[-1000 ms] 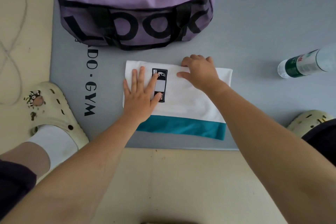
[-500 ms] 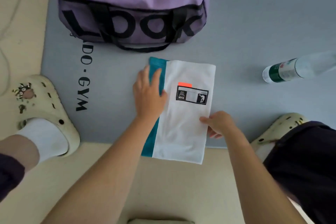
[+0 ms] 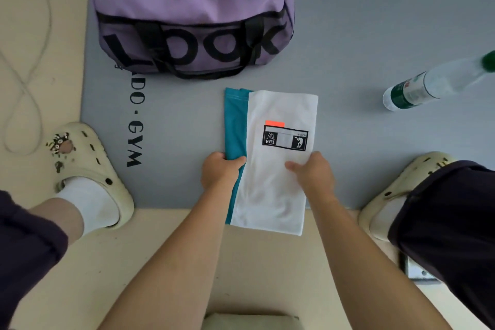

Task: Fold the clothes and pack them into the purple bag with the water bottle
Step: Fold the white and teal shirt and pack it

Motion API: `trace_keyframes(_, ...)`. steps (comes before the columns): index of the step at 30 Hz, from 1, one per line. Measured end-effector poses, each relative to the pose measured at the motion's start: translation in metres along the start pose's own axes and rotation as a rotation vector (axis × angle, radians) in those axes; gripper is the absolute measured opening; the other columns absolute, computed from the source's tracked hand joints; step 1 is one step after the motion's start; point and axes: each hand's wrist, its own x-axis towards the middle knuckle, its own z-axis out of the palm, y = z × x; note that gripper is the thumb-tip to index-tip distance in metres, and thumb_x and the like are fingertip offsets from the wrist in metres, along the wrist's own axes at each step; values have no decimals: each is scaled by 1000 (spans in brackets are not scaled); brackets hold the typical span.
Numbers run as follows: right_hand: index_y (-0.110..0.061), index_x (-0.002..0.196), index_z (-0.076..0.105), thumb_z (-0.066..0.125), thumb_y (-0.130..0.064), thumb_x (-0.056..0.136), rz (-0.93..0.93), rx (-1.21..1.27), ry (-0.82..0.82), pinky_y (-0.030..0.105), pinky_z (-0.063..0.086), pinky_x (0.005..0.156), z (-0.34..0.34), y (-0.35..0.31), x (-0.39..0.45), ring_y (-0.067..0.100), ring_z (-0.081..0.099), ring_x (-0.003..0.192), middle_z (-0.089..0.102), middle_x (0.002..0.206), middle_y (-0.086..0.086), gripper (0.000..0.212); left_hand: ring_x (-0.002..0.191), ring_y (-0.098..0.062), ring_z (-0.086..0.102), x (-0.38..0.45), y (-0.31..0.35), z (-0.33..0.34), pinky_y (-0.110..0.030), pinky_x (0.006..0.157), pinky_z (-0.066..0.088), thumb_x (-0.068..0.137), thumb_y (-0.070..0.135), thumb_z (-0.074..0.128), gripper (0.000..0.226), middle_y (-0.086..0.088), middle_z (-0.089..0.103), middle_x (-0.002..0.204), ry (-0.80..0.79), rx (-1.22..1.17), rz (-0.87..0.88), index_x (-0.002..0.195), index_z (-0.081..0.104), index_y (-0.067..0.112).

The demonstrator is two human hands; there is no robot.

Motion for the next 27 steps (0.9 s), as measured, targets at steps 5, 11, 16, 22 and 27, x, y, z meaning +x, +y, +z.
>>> trace_keyframes(5,-9,110,53,74,-42,80,19,14,21,32,42,71,2,-1,-2,30,64,101,65,111,9,50,81,-29,67,-9,11,12,-37,72,56,68,47,76,37,-2,70,86,9,140,35,81,63,16)
trace_keyframes(11,-13,93,61,71,-52,78,4,34,64,30,39,60,9,19,-11,27,63,81,66,89,1,43,67,-24,63,-12,3,13,-29,54,45,69,30,70,20,4,63,69,-7,72,171,70,56,16)
trace_keyframes(16,-10,73,57,75,-28,79,-68,317,99,26,37,50,7,26,-7,19,52,61,56,65,-3,26,75,-10,62,-9,5,2,-26,56,45,69,23,82,36,8,64,86,-146,-264,71,94,56,20)
trace_keyframes(22,-10,85,62,76,-21,83,-61,585,-109,20,49,58,-12,31,1,15,62,67,69,77,0,17,95,-19,71,4,-3,-25,-35,87,55,72,34,85,38,4,76,98,-461,-433,-40,104,71,19)
trace_keyframes(27,-16,88,55,74,-23,85,-107,710,-285,29,55,69,-30,23,6,17,69,73,73,81,3,20,104,-22,70,10,-7,-40,-34,86,55,82,23,77,41,-5,73,113,-527,-656,1,119,65,12)
